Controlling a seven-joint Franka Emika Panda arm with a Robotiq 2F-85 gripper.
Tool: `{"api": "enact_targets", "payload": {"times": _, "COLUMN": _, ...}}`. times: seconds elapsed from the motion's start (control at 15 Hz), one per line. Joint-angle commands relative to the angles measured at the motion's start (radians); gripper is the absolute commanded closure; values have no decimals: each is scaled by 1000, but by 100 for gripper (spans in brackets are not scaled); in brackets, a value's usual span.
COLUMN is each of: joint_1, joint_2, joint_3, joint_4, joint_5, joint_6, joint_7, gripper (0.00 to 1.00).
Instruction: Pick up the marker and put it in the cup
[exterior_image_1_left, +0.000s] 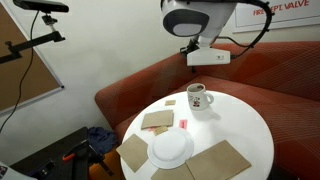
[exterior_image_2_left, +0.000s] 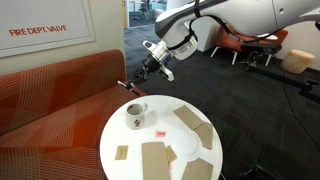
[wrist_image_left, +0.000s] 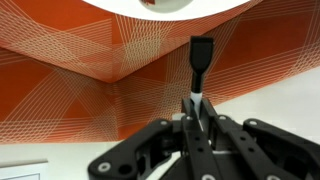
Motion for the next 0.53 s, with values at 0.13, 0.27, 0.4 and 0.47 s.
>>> {"api": "enact_targets", "payload": {"times": 0.13, "joint_1": 35, "joint_2": 46, "joint_3": -47, "joint_4": 67, "joint_5": 222, "joint_6": -64, "joint_7": -250, "gripper": 97}}
{"api": "enact_targets", "payload": {"times": 0.27, "joint_1": 45, "joint_2": 57, "joint_3": -70, "joint_4": 73, "joint_5": 301, "joint_6": -97, "joint_7": -337, "gripper": 97}}
{"api": "enact_targets", "payload": {"times": 0.4, "joint_1": 59, "joint_2": 63, "joint_3": -102, "joint_4": 71, "joint_5": 381, "joint_6": -131, "joint_7": -412, "gripper": 97}}
{"api": "enact_targets", "payload": {"times": 0.47, "joint_1": 67, "joint_2": 63, "joint_3": -123, "joint_4": 66, "joint_5": 415, "joint_6": -149, "joint_7": -442, "gripper": 97}}
